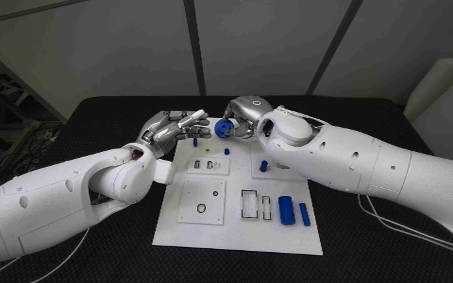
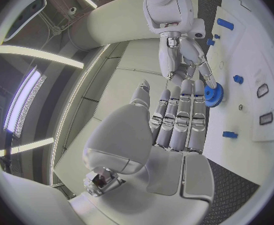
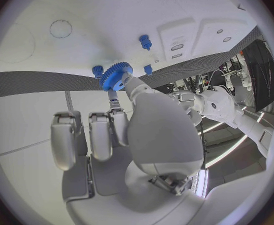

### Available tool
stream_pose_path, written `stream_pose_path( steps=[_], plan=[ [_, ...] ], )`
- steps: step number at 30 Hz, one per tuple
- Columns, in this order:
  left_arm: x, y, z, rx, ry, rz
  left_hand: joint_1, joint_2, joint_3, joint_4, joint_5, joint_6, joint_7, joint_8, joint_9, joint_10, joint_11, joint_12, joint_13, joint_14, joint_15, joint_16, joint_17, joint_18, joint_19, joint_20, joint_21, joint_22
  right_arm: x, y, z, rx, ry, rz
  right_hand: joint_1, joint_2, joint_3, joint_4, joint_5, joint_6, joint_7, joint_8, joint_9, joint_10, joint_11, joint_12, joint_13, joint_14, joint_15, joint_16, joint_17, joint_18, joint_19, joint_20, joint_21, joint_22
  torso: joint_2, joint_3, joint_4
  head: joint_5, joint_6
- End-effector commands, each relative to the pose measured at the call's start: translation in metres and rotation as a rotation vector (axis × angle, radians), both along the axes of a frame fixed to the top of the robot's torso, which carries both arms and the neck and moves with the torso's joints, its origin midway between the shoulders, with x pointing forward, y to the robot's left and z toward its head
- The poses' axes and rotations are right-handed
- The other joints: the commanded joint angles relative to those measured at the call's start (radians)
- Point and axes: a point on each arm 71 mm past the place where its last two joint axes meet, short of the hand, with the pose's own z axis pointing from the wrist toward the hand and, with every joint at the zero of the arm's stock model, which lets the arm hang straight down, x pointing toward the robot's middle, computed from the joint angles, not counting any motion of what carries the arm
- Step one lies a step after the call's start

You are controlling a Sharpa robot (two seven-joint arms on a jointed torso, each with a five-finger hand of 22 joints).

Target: Assemble the parts on the task board

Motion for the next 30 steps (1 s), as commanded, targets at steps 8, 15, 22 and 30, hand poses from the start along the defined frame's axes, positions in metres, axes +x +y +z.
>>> stream_pose_path(
  steps=[8, 15, 22, 30],
  plan=[
    [0.0, -0.002, 0.001, -0.011, -0.001, -0.015, -0.001, 0.013, 0.0, -0.006, 0.003, 0.004, 0.002, -0.005, -0.001, 0.004, 0.001, -0.007, -0.001, 0.006, 0.002, -0.007, 0.002, -0.005, 0.005, 0.0, 0.005, -0.002, 0.004, 0.008, -0.007, -0.047, 0.011, 0.006, -0.009, 0.0, -0.001, -0.007, 0.007, 0.021, -0.019, 0.004, 0.03, 0.028, -0.007, 0.001, 0.112, 0.075, -0.009, 0.003, 0.131, -0.007, 0.104, -0.004, 0.006, 0.263, 0.0, 0.0004, -0.0001, 0.004, -0.002],
    [0.0, -0.002, 0.001, -0.011, 0.0, -0.015, -0.001, 0.013, 0.0, -0.006, 0.003, 0.004, 0.002, -0.005, -0.001, 0.004, 0.001, -0.007, -0.001, 0.006, 0.002, -0.007, 0.002, -0.005, 0.005, 0.0, 0.005, -0.002, 0.005, 0.01, -0.011, -0.069, 0.038, 0.006, -0.021, -0.003, -0.002, -0.007, 0.006, 0.017, -0.016, -0.003, 0.03, 0.028, -0.005, 0.0, 0.112, 0.074, -0.008, 0.001, 0.128, -0.007, 0.104, -0.004, 0.006, 0.263, 0.0, 0.0014, -0.0023, 0.005, -0.004],
    [0.0, -0.001, 0.001, -0.011, 0.001, -0.014, -0.001, 0.013, 0.0, -0.006, 0.003, 0.004, 0.002, -0.005, -0.001, 0.004, 0.001, -0.007, -0.001, 0.006, 0.002, -0.007, 0.002, -0.005, 0.005, 0.0, 0.005, -0.002, 0.005, 0.01, -0.012, -0.071, 0.044, 0.003, -0.035, -0.01, -0.004, -0.01, 0.003, 0.002, -0.012, -0.016, 0.029, 0.023, -0.002, -0.008, 0.107, 0.073, -0.004, -0.002, 0.123, -0.007, 0.104, -0.001, 0.006, 0.263, -0.001, 0.0013, -0.0016, 0.005, -0.006],
    [0.0, -0.001, 0.001, -0.011, 0.001, -0.014, -0.001, 0.013, 0.0, -0.006, 0.003, 0.004, 0.002, -0.005, -0.001, 0.004, 0.001, -0.007, -0.001, 0.006, 0.002, -0.007, 0.002, -0.005, 0.005, 0.0, 0.005, -0.002, 0.006, 0.008, -0.012, -0.069, 0.044, -0.004, -0.069, -0.029, -0.017, 0.0, -0.007, -0.013, -0.007, -0.025, 0.028, 0.021, 0.002, -0.013, 0.105, 0.073, 0.002, -0.004, 0.12, -0.007, 0.104, 0.005, 0.006, 0.263, -0.001, 0.0019, -0.003, 0.005, -0.008]
  ],
)
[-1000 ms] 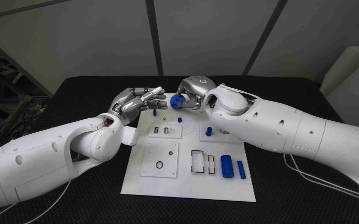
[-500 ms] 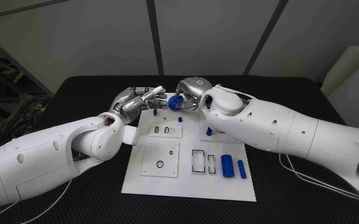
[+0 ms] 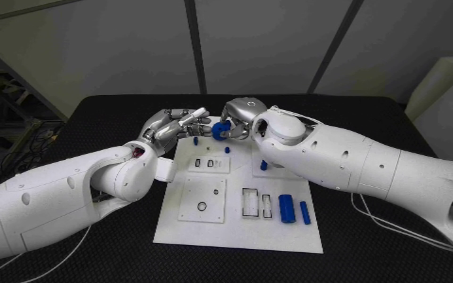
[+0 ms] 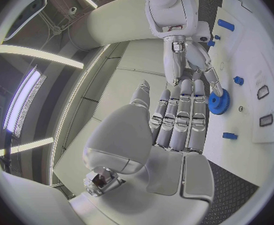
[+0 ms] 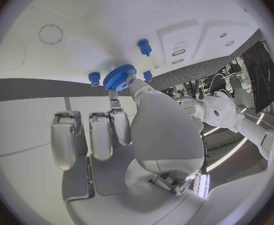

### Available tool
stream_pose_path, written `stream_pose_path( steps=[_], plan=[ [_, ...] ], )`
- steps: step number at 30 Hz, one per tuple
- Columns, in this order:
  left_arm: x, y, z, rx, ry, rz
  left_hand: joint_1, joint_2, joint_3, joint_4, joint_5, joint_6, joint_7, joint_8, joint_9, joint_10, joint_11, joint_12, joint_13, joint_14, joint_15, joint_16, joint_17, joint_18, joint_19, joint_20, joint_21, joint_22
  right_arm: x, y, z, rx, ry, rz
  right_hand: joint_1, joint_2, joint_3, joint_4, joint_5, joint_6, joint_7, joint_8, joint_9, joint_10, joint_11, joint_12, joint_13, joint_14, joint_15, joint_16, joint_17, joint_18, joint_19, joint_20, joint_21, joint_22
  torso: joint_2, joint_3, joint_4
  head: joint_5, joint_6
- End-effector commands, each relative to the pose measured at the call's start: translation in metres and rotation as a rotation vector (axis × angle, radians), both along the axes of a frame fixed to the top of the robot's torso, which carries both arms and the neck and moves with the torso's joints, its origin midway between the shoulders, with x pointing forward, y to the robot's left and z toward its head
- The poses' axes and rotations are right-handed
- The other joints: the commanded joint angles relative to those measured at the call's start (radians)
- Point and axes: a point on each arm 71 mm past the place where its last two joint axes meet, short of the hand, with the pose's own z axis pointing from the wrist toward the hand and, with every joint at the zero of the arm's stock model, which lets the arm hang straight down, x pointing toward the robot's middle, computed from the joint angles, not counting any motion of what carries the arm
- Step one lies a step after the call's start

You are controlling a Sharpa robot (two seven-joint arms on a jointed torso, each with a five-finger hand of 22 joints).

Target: Assemble the parts on the task board

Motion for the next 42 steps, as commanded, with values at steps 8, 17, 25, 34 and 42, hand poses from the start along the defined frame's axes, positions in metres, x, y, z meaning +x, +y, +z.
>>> stream_pose_path(
  steps=[8, 17, 25, 34, 42],
  plan=[
    [-0.0002, 0.0, 0.0012, -0.007, -0.001, -0.012, 0.003, 0.009, 0.0, -0.006, 0.003, 0.004, 0.002, -0.005, -0.001, 0.004, 0.001, -0.007, -0.001, 0.006, 0.002, -0.003, 0.001, -0.005, 0.005, 0.0, 0.005, -0.001, 0.0013, -0.0065, -0.0031, -0.013, 0.005, -0.02, -0.028, -0.026, -0.016, 0.009, -0.006, -0.041, 0.005, -0.005, -0.005, 0.017, 0.005, -0.011, 0.102, 0.071, 0.009, -0.007, 0.114, -0.007, 0.104, 0.011, 0.006, 0.263, 0.0, 0.0001, -0.0001, -0.002, -0.002],
    [-0.0001, 0.0001, 0.0009, -0.007, 0.002, -0.015, 0.003, 0.009, 0.0, -0.006, 0.003, 0.004, 0.002, -0.005, -0.001, 0.004, 0.001, -0.007, -0.001, 0.006, 0.002, -0.003, 0.001, -0.005, 0.005, 0.0, 0.005, -0.001, 0.0013, -0.0082, -0.0019, 0.001, -0.007, -0.031, -0.039, -0.037, -0.021, 0.015, -0.006, -0.063, 0.008, -0.005, -0.007, 0.014, 0.007, -0.017, 0.099, 0.07, 0.014, -0.009, 0.11, -0.007, 0.104, 0.016, 0.006, 0.263, 0.001, 0.0001, 0.0004, -0.002, -0.002],
    [0.0, 0.0003, 0.0008, -0.006, 0.003, -0.015, 0.003, 0.009, 0.0, -0.006, 0.003, 0.004, 0.002, -0.005, -0.001, 0.004, 0.001, -0.007, -0.001, 0.006, 0.002, -0.003, 0.001, -0.005, 0.005, 0.0, 0.005, -0.001, 0.0011, -0.0109, -0.002, 0.002, -0.007, -0.036, -0.039, -0.038, -0.021, 0.016, -0.006, -0.066, 0.008, -0.005, -0.007, 0.013, 0.007, -0.019, 0.098, 0.07, 0.014, -0.01, 0.11, -0.007, 0.104, 0.016, 0.006, 0.263, 0.0, 0.0, -0.0006, -0.002, -0.004],
    [0.0002, 0.0007, 0.0007, -0.005, 0.004, -0.014, 0.003, 0.009, 0.0, -0.006, 0.003, 0.004, 0.002, -0.005, -0.001, 0.004, 0.001, -0.007, -0.001, 0.006, 0.002, -0.003, 0.001, -0.005, 0.005, 0.0, 0.005, -0.001, -0.0005, -0.0104, -0.0015, 0.002, -0.006, -0.03, -0.04, -0.039, -0.022, 0.016, -0.006, -0.068, 0.008, -0.005, -0.007, 0.014, 0.007, -0.017, 0.1, 0.071, 0.015, -0.009, 0.112, -0.007, 0.104, 0.017, 0.006, 0.263, 0.001, 0.0004, 0.0001, -0.003, -0.005],
    [0.0002, 0.0011, 0.0006, -0.005, 0.004, -0.013, 0.003, 0.009, 0.0, -0.006, 0.003, 0.004, 0.002, -0.005, -0.001, 0.004, 0.001, -0.007, -0.001, 0.006, 0.002, -0.003, 0.001, -0.005, 0.005, 0.0, 0.005, -0.001, -0.0012, -0.0125, -0.0015, 0.001, -0.002, -0.031, -0.04, -0.039, -0.022, 0.016, -0.006, -0.068, 0.008, -0.005, -0.007, 0.014, 0.007, -0.017, 0.1, 0.07, 0.015, -0.009, 0.111, -0.007, 0.104, 0.017, 0.006, 0.263, 0.0, 0.0002, -0.0002, -0.003, -0.007]
  ],
)
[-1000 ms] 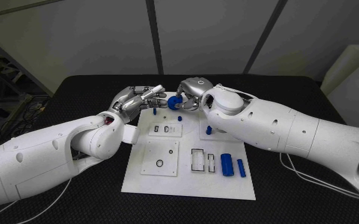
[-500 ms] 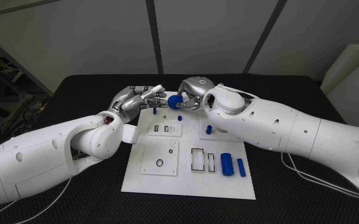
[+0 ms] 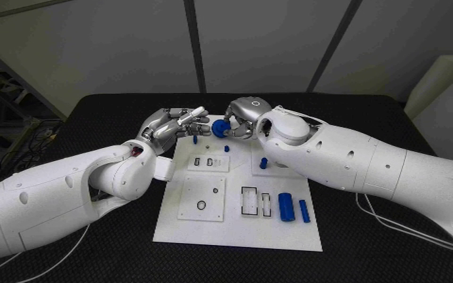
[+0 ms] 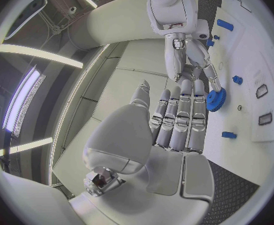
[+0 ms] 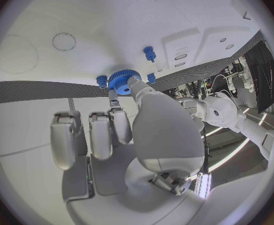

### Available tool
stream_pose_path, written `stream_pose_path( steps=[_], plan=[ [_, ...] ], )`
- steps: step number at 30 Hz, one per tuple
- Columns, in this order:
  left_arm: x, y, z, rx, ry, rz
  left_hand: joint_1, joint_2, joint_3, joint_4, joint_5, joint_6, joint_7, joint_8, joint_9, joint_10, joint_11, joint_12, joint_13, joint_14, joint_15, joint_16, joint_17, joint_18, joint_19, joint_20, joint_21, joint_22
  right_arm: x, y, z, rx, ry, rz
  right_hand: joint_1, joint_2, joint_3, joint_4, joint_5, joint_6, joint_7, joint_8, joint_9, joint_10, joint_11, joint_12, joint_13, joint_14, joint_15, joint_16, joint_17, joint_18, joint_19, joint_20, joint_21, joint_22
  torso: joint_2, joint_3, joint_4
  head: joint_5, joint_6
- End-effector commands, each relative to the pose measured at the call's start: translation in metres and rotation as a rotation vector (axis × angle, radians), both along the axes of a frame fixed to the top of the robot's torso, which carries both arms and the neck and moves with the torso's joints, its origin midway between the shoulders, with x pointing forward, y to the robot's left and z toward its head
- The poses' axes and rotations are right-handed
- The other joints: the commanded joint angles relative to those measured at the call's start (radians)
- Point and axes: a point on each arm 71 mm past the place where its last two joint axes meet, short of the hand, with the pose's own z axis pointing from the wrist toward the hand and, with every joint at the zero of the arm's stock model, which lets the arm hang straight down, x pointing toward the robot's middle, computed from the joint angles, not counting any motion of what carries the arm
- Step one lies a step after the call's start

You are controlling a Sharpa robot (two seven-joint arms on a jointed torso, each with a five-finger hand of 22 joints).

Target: Assemble the parts on the task board

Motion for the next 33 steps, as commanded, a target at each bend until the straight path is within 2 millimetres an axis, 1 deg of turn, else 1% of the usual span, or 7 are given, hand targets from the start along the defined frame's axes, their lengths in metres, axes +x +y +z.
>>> stream_pose_path(
  steps=[1, 6, 10, 20, 24, 28, 33],
  plan=[
    [-0.0002, -0.0007, 0.0013, -0.006, -0.003, -0.011, 0.003, 0.009, 0.0, -0.006, 0.003, 0.004, 0.002, -0.005, -0.001, 0.004, 0.001, -0.007, -0.001, 0.006, 0.002, -0.003, 0.001, -0.005, 0.005, 0.0, 0.005, -0.001, -0.0003, -0.0008, 0.0008, -0.001, -0.002, -0.002, -0.005, -0.004, -0.006, 0.0, -0.003, -0.009, 0.0, -0.002, -0.001, 0.014, 0.007, -0.005, 0.1, 0.07, 0.008, -0.005, 0.111, -0.007, 0.107, 0.006, 0.006, 0.263, 0.0, 0.0002, -0.0004, 0.0, -0.001],
    [-0.0001, -0.0002, 0.0012, -0.006, -0.003, -0.01, 0.003, 0.009, 0.0, -0.006, 0.003, 0.004, 0.002, -0.005, -0.001, 0.004, 0.001, -0.007, -0.001, 0.006, 0.002, -0.003, 0.001, -0.005, 0.005, 0.0, 0.005, -0.001, -0.0008, -0.003, 0.001, -0.001, -0.002, -0.007, -0.005, -0.004, -0.006, 0.0, -0.003, -0.009, 0.0, -0.002, 0.0, 0.014, 0.007, -0.004, 0.101, 0.071, 0.008, -0.005, 0.112, -0.007, 0.107, 0.006, 0.006, 0.263, 0.0, 0.0001, 0.0002, 0.0, -0.001],
    [-0.0001, -0.0001, 0.0012, -0.005, -0.003, -0.009, 0.003, 0.009, 0.0, -0.006, 0.003, 0.004, 0.002, -0.005, -0.001, 0.004, 0.001, -0.007, -0.001, 0.006, 0.002, -0.003, 0.001, -0.005, 0.005, 0.0, 0.005, -0.001, -0.0013, -0.0039, 0.0011, 0.0, -0.002, -0.008, -0.005, -0.004, -0.006, 0.0, -0.003, -0.009, 0.0, -0.002, 0.0, 0.014, 0.007, -0.004, 0.101, 0.071, 0.008, -0.005, 0.112, -0.007, 0.107, 0.006, 0.006, 0.263, 0.0, 0.0005, -0.0007, 0.0, -0.002],
    [0.0, 0.0, 0.0012, -0.005, -0.003, -0.009, 0.003, 0.009, 0.0, -0.006, 0.003, 0.004, 0.002, -0.005, -0.001, 0.004, 0.001, -0.007, -0.001, 0.006, 0.002, -0.003, 0.001, -0.005, 0.005, 0.0, 0.005, -0.001, -0.0028, -0.0037, 0.0022, 0.009, -0.009, -0.006, -0.006, -0.003, -0.006, 0.001, -0.003, -0.009, 0.0, -0.001, 0.0, 0.014, 0.007, -0.004, 0.101, 0.071, 0.008, -0.004, 0.113, -0.007, 0.107, 0.006, 0.006, 0.263, 0.0, -0.0001, 0.0009, -0.003, -0.002],
    [0.0001, 0.0002, 0.0012, -0.005, -0.003, -0.008, 0.003, 0.009, 0.0, -0.006, 0.003, 0.004, 0.002, -0.005, -0.001, 0.004, 0.001, -0.007, -0.001, 0.006, 0.002, -0.003, 0.001, -0.005, 0.005, 0.0, 0.005, -0.001, -0.0032, -0.0037, 0.0029, 0.02, -0.015, -0.005, -0.012, -0.004, -0.007, 0.006, -0.004, -0.012, 0.0, -0.001, 0.0, 0.014, 0.008, -0.005, 0.101, 0.071, 0.009, -0.005, 0.112, -0.007, 0.107, 0.007, 0.006, 0.263, 0.0, -0.0003, 0.0007, -0.002, -0.002],
    [0.0002, 0.0004, 0.0011, -0.004, -0.003, -0.007, 0.003, 0.009, 0.0, -0.006, 0.003, 0.004, 0.002, -0.005, -0.001, 0.004, 0.001, -0.007, -0.001, 0.006, 0.002, -0.003, 0.001, -0.005, 0.005, 0.0, 0.005, -0.001, -0.0032, -0.0039, 0.0027, 0.03, -0.009, -0.004, -0.029, -0.006, -0.012, 0.023, -0.009, -0.022, 0.002, 0.0, 0.002, 0.015, 0.009, -0.005, 0.102, 0.071, 0.01, -0.005, 0.112, -0.007, 0.107, 0.01, 0.006, 0.263, 0.0, -0.0004, 0.0005, -0.002, -0.001],
    [0.0002, 0.0007, 0.0011, -0.004, -0.002, -0.007, 0.003, 0.009, 0.0, -0.006, 0.003, 0.004, 0.002, -0.005, -0.001, 0.004, 0.001, -0.007, -0.001, 0.006, 0.002, -0.003, 0.001, -0.005, 0.005, 0.0, 0.005, -0.001, -0.0035, -0.0087, 0.0027, 0.047, 0.001, -0.007, -0.062, -0.003, -0.019, 0.06, -0.012, -0.03, 0.003, 0.001, 0.005, 0.015, 0.01, -0.004, 0.104, 0.071, 0.012, -0.005, 0.114, -0.007, 0.107, 0.011, 0.006, 0.263, 0.0, -0.0008, 0.001, -0.002, 0.0]
  ],
)
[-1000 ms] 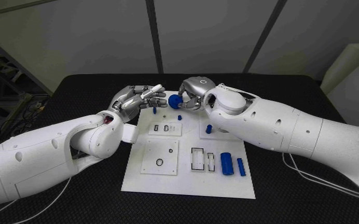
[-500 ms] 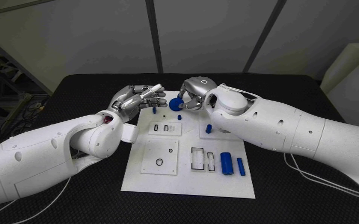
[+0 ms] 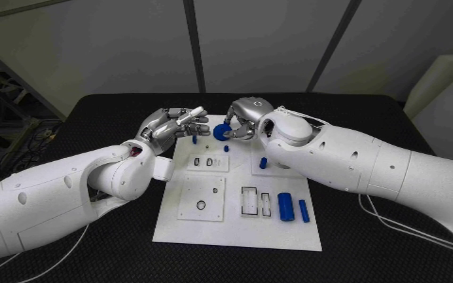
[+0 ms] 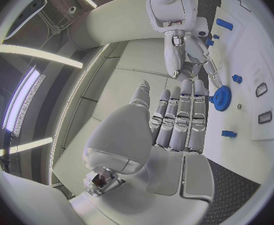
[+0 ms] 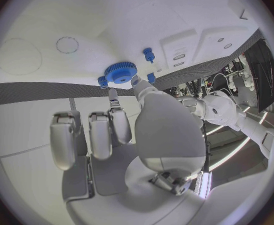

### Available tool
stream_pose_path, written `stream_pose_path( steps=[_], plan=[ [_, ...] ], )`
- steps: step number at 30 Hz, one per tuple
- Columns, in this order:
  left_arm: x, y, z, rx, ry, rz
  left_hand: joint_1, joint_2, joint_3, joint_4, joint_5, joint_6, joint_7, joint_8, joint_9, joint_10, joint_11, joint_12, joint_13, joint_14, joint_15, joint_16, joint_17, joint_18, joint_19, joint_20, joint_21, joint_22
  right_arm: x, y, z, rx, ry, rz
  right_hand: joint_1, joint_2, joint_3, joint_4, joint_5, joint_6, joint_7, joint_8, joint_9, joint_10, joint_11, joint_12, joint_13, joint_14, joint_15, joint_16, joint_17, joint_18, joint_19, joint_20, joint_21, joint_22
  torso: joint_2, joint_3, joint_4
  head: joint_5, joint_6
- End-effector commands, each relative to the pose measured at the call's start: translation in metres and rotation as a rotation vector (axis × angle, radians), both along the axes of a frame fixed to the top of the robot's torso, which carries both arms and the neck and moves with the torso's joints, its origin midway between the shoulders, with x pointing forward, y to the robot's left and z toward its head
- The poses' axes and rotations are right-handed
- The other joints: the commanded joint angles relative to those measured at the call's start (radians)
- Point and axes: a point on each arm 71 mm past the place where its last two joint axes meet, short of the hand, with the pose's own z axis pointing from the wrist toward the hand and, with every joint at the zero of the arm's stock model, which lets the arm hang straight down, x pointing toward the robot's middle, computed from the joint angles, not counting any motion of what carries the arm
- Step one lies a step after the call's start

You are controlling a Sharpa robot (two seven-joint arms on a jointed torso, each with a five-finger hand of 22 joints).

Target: Assemble the parts on the task board

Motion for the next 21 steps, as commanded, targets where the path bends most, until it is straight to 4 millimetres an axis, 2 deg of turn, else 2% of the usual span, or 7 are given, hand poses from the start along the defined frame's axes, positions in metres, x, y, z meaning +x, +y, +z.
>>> stream_pose_path(
  steps=[1, 4, 8, 9, 15, 21],
  plan=[
    [0.0, 0.0, 0.001, -0.006, -0.004, -0.009, 0.003, 0.009, 0.0, -0.006, 0.003, 0.004, 0.002, -0.005, -0.001, 0.004, 0.001, -0.007, -0.001, 0.007, 0.002, -0.003, 0.001, -0.005, 0.005, 0.0, 0.005, -0.001, -0.001, -0.005, 0.003, 0.042, -0.003, 0.0, -0.016, -0.003, -0.002, 0.016, -0.006, -0.011, 0.003, 0.0, 0.002, 0.019, 0.007, -0.004, 0.104, 0.071, 0.004, -0.005, 0.113, -0.007, 0.104, 0.008, 0.006, 0.263, -0.001, -0.0005, 0.0009, 0.0, 0.001],
    [0.0, 0.002, 0.001, -0.004, -0.005, -0.006, 0.0, 0.013, -0.004, -0.008, 0.002, 0.005, 0.002, -0.008, -0.001, 0.006, 0.001, -0.01, -0.001, 0.006, 0.002, -0.005, 0.002, -0.005, 0.004, 0.001, 0.004, -0.002, -0.003, -0.022, 0.006, 0.115, 0.003, 0.014, -0.006, 0.002, 0.006, 0.021, -0.008, -0.031, 0.008, -0.003, -0.004, 0.017, 0.01, -0.008, 0.102, 0.07, 0.007, -0.009, 0.107, -0.007, 0.104, 0.009, 0.006, 0.263, -0.001, -0.0006, -0.0002, 0.0, 0.005],
    [0.0, 0.005, 0.002, -0.002, -0.006, 0.0, 0.0, 0.013, -0.004, -0.009, 0.002, 0.005, 0.002, -0.008, -0.001, 0.006, 0.001, -0.01, -0.001, 0.006, 0.002, -0.005, 0.002, -0.005, 0.004, 0.001, 0.004, -0.003, -0.008, -0.05, 0.009, 0.246, 0.054, 0.055, 0.056, 0.021, 0.037, -0.011, -0.007, -0.036, 0.011, 0.001, -0.009, 0.003, 0.013, -0.036, 0.085, 0.064, 0.009, -0.021, 0.086, -0.007, 0.104, 0.012, 0.006, 0.263, -0.003, 0.0002, -0.0058, 0.003, 0.008],
    [-0.001, 0.006, 0.002, -0.001, -0.006, 0.002, 0.001, 0.013, -0.004, -0.01, 0.002, 0.005, 0.002, -0.008, -0.001, 0.006, 0.001, -0.011, -0.001, 0.006, 0.003, -0.006, 0.002, -0.005, 0.003, 0.001, 0.004, -0.003, -0.011, -0.065, 0.01, 0.301, 0.084, 0.071, 0.086, 0.024, 0.05, -0.031, -0.004, -0.033, 0.012, 0.002, -0.011, -0.006, 0.013, -0.053, 0.074, 0.061, 0.01, -0.027, 0.076, -0.007, 0.104, 0.012, 0.006, 0.263, -0.004, 0.0006, -0.0078, 0.003, 0.01],
    [-0.001, 0.008, 0.002, -0.001, -0.006, 0.001, 0.003, 0.017, -0.007, -0.015, 0.002, 0.008, 0.0, -0.011, -0.001, 0.008, 0.001, -0.014, -0.001, -0.002, 0.004, -0.012, 0.001, -0.006, -0.002, 0.002, 0.001, -0.005, -0.02, -0.114, 0.013, 0.411, 0.152, 0.07, 0.123, 0.008, 0.059, -0.066, -0.002, -0.019, 0.011, 0.004, -0.013, -0.015, 0.012, -0.072, 0.063, 0.059, 0.009, -0.033, 0.069, -0.005, 0.096, 0.013, 0.0, 0.252, -0.008, 0.005, -0.0221, 0.006, 0.014],
    [-0.001, 0.007, 0.002, -0.003, -0.005, -0.005, 0.003, 0.02, -0.009, -0.018, 0.002, 0.011, 0.0, -0.012, -0.001, 0.011, 0.0, -0.015, 0.0, -0.006, 0.005, -0.017, 0.0, -0.006, -0.007, 0.003, -0.002, -0.007, -0.026, -0.157, 0.015, 0.435, 0.156, 0.032, 0.126, -0.012, 0.051, -0.076, -0.003, -0.021, 0.011, 0.001, -0.017, -0.016, 0.012, -0.075, 0.061, 0.06, 0.009, -0.033, 0.072, -0.005, 0.097, 0.013, 0.0, 0.253, -0.01, 0.0121, -0.0323, 0.0, 0.019]
  ],
)
